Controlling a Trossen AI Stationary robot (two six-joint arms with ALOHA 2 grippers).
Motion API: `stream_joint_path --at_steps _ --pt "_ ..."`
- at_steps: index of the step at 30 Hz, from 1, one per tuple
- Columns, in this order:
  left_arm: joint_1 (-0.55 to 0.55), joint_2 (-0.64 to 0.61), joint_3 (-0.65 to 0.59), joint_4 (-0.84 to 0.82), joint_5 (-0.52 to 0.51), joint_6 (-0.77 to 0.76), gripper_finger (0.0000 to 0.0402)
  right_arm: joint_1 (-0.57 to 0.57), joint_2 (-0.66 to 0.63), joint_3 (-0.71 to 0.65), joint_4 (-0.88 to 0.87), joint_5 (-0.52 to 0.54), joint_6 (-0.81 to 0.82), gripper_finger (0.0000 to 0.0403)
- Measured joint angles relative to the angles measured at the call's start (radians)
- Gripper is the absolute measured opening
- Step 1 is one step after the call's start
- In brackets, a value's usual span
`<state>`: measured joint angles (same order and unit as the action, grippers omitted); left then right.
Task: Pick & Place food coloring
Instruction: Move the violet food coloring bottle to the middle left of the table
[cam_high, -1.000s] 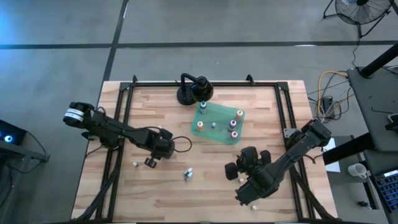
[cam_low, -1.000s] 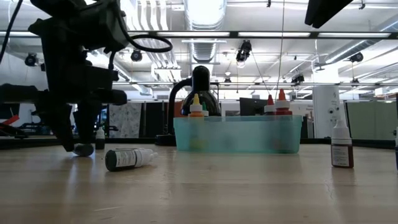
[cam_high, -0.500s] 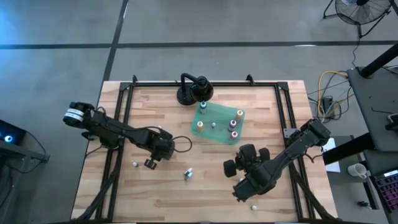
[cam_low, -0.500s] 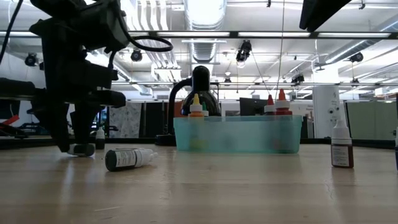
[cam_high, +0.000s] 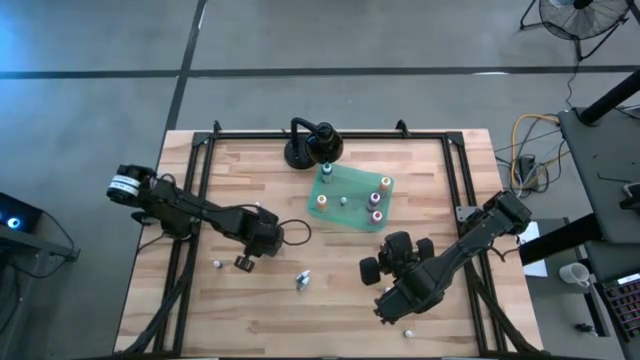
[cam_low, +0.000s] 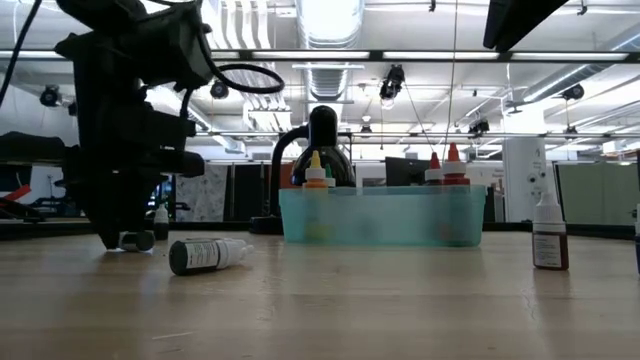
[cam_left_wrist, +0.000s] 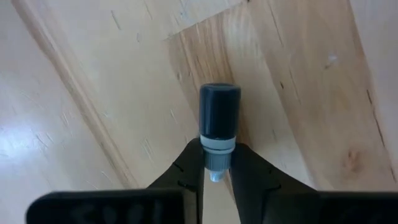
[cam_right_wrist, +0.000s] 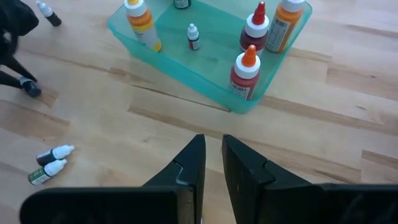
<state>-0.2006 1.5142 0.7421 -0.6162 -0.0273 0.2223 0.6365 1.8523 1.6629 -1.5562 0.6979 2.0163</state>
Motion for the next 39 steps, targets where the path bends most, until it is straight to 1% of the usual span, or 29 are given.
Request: stream_joint_path --at_steps 1,3,6,7,9,12,14,16,19,24,28,33,39 --pt "0.001 -0.001 0.017 -0.029 0.0 -0.014 0.0034 0.0 0.0 0.0 0.0 0.0 0.0 0.0048" --pt "0.008 0.0 0.054 -0.16 0.0 -0.055 0.0033 0.0 0.0 0.0 0.0 0.0 0.0 0.0048" --pt "0.026 0.008 0.153 -0.321 0.0 -0.122 0.0033 0.0 0.0 -0.001 -0.001 0.0 -0.007 0.0049" --pt "0.033 0.015 0.191 -0.402 0.003 -0.141 0.0032 0.0 0.0 -0.003 0.0 0.0 -0.008 0.0049" --pt "0.044 0.04 0.254 -0.554 0.011 -0.174 0.0033 0.0 0.0 -0.007 -0.001 0.0 -0.009 0.0048" --pt "0.052 0.088 0.356 -0.691 0.016 -0.205 0.0034 0.0 0.0 -0.013 -0.001 -0.004 -0.011 0.0048" --pt "0.053 0.133 0.394 -0.779 0.021 -0.233 0.0035 0.0 0.0 -0.016 -0.001 -0.024 -0.011 0.0048" --pt "0.053 0.184 0.419 -0.792 0.041 -0.259 0.0035 -0.001 0.0 -0.018 -0.003 -0.057 -0.008 0.0048" --pt "0.05 0.253 0.417 -0.808 0.074 -0.288 0.0035 -0.001 0.0 -0.021 -0.003 -0.104 0.015 0.0047" --pt "0.042 0.349 0.417 -0.816 0.088 -0.299 0.0036 0.0 0.001 -0.021 -0.003 -0.18 0.022 0.0047" --pt "0.042 0.421 0.417 -0.87 0.111 -0.324 0.0036 0.0 0.001 -0.021 -0.001 -0.226 0.018 0.0047" --pt "0.042 0.505 0.415 -0.949 0.122 -0.331 0.0036 0.006 0.001 -0.021 0.0 -0.236 0.014 0.0047" --pt "0.04 0.58 0.415 -0.942 0.112 -0.336 0.0036 0.014 0.001 -0.021 0.002 -0.236 0.014 0.0047"
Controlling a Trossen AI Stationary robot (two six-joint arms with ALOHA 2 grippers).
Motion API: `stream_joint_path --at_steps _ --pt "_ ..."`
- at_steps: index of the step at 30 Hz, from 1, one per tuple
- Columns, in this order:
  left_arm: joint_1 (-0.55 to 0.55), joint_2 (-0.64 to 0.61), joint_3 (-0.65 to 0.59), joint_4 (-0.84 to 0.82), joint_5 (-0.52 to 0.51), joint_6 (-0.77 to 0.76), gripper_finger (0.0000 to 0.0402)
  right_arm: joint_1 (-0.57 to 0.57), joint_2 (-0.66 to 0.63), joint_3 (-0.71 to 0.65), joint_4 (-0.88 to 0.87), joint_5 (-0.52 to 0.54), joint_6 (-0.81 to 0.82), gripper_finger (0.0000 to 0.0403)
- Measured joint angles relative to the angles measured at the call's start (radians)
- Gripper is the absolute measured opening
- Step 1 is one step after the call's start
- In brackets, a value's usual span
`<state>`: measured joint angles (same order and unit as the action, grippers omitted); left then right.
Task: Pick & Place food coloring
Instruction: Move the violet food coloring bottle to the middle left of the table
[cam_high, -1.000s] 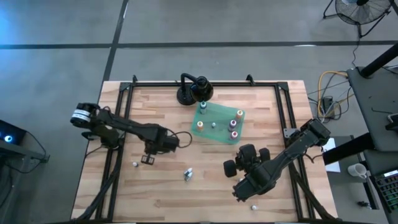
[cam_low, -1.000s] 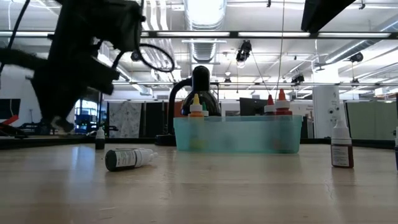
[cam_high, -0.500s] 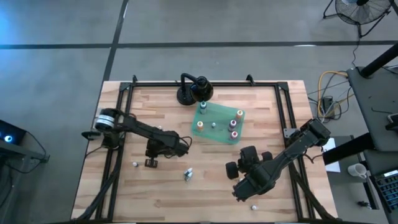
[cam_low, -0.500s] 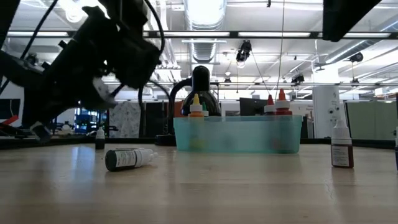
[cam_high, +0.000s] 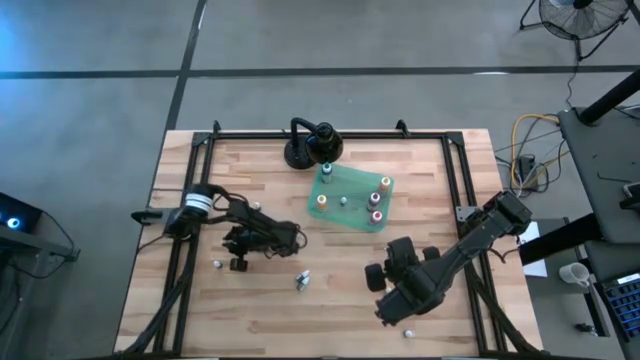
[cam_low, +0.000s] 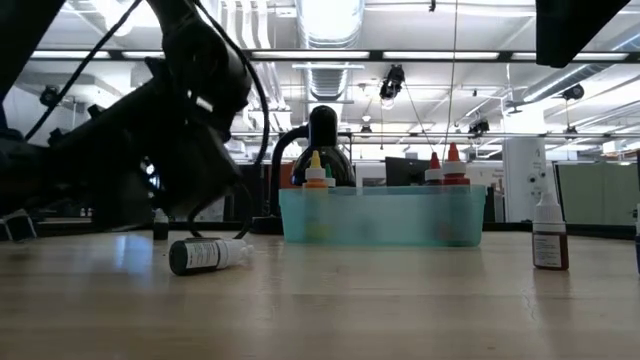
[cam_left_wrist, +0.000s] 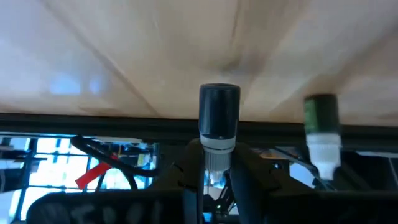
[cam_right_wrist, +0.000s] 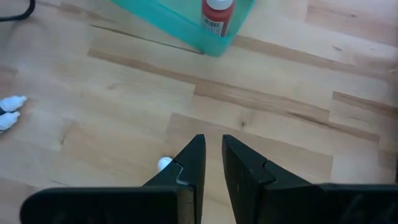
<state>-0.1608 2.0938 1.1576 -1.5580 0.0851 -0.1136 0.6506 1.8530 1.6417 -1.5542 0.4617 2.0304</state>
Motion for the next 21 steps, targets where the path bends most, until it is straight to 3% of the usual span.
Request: stream_joint_path --at_steps 14,21 --pt "0.002 0.031 0.0 -0.014 -0.026 0.011 0.0039 0.006 0.0 0.0 0.012 -0.001 0.001 0.0047" --pt "0.002 0.031 0.0 -0.014 -0.066 0.012 0.0062 0.006 0.0 0.001 0.017 0.0 0.001 0.0047"
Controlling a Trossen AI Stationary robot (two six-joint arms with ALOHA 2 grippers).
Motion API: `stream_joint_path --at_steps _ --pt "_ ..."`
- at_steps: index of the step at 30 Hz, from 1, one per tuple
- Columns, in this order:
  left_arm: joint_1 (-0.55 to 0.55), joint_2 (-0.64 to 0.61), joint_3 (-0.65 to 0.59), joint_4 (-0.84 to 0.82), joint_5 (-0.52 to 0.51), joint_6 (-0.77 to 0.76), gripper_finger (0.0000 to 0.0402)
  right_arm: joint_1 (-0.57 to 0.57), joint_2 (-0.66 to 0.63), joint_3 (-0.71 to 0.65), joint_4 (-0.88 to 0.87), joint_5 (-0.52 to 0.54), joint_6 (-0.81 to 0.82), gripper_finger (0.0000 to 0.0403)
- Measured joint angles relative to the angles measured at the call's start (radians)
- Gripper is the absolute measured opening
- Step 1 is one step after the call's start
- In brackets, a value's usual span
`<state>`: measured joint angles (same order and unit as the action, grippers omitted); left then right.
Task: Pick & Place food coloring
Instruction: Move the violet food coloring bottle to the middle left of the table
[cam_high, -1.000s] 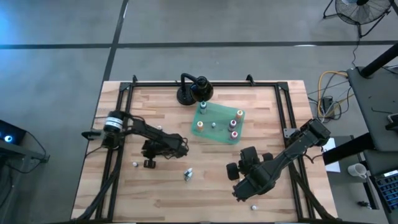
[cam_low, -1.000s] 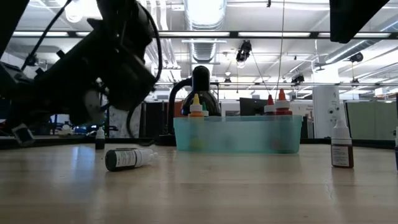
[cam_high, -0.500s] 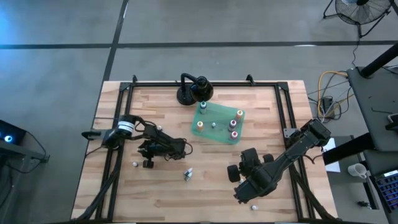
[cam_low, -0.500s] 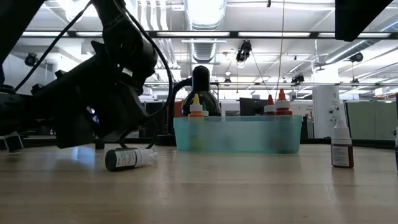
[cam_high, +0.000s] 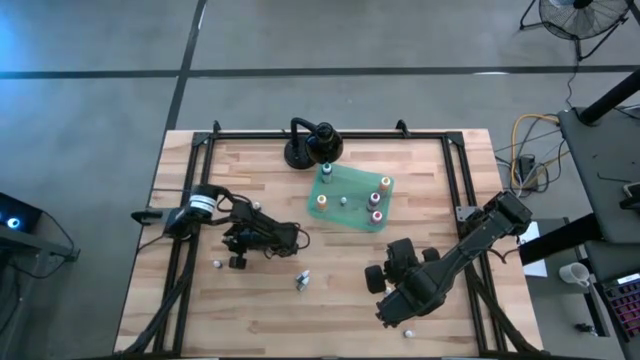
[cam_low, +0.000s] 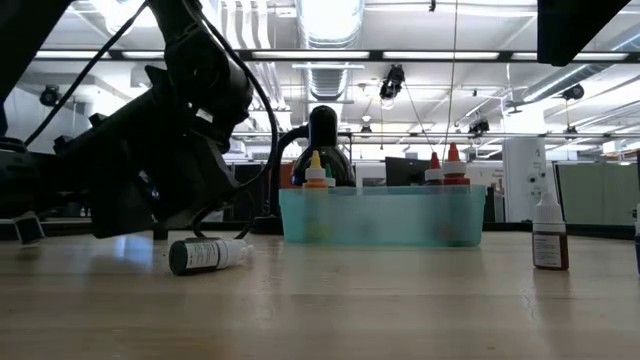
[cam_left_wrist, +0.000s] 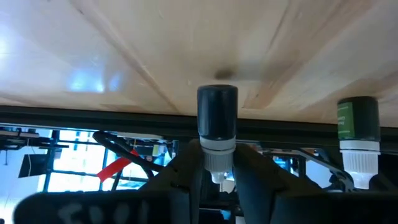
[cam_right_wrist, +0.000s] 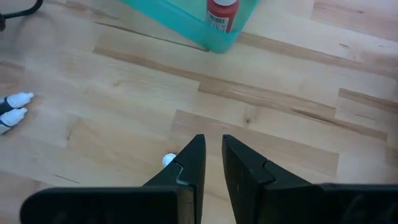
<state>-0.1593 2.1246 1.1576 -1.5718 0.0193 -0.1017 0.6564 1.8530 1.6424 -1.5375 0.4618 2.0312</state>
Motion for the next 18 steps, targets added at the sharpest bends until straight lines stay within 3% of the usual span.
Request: stream_joint_path --at_steps 18 --pt "0.0 -0.001 0.054 0.0 0.001 -0.001 0.0071 0.0 0.0 -0.003 0.0 0.001 0.0 0.0047"
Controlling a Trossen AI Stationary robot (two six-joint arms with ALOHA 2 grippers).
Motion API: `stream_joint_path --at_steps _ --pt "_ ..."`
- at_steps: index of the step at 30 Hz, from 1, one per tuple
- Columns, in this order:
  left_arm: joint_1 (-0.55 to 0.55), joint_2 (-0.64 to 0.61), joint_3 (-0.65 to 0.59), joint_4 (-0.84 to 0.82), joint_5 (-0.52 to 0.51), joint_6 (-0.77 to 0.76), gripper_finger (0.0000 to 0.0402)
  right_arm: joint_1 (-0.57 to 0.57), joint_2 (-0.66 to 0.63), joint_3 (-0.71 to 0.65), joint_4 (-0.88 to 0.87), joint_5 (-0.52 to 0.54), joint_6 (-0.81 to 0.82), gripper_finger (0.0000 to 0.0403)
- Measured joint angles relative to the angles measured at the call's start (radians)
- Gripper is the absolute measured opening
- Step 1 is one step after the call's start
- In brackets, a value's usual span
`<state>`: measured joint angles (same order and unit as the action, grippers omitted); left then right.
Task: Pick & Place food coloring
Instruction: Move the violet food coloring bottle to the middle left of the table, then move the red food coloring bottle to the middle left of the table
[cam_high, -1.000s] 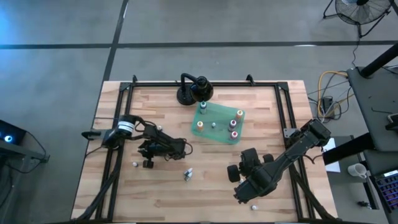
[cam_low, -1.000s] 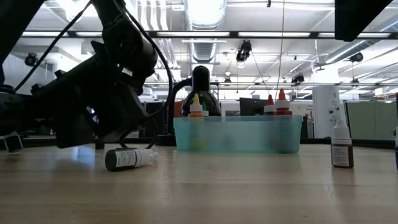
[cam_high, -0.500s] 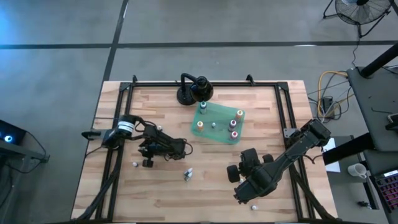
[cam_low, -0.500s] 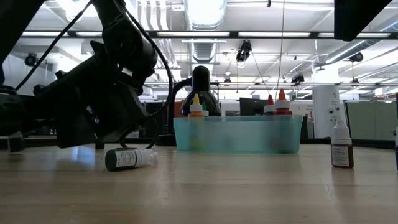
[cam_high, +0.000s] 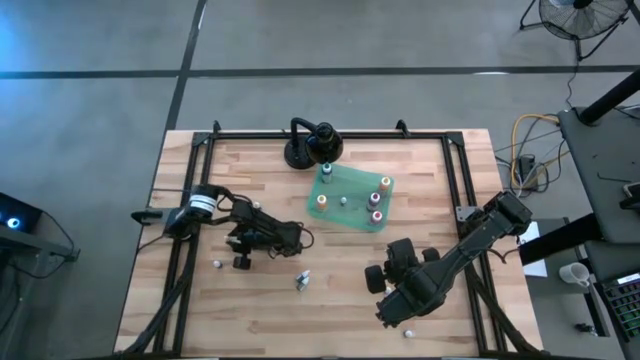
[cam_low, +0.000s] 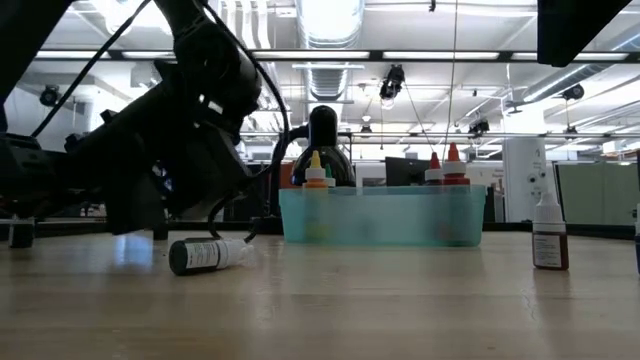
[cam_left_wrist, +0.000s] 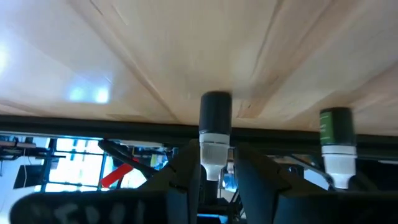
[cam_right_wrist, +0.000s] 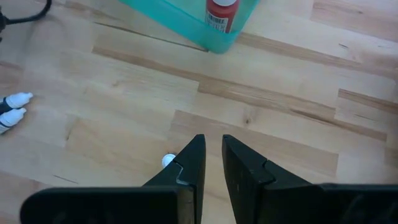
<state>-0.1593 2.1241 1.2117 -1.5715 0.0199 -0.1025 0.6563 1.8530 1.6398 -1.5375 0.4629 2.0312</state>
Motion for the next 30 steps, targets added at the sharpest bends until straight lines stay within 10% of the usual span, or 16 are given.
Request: stream_joint_path --at_steps 15,30 --pt "-0.002 -0.142 0.258 0.216 -0.044 -0.061 0.0071 0.002 0.0 0.0 0.003 0.0 0.001 0.0049" --pt "-0.065 -0.456 0.06 0.796 0.146 -0.564 0.0071 0.005 0.0 -0.012 0.123 -0.001 -0.096 0.0049"
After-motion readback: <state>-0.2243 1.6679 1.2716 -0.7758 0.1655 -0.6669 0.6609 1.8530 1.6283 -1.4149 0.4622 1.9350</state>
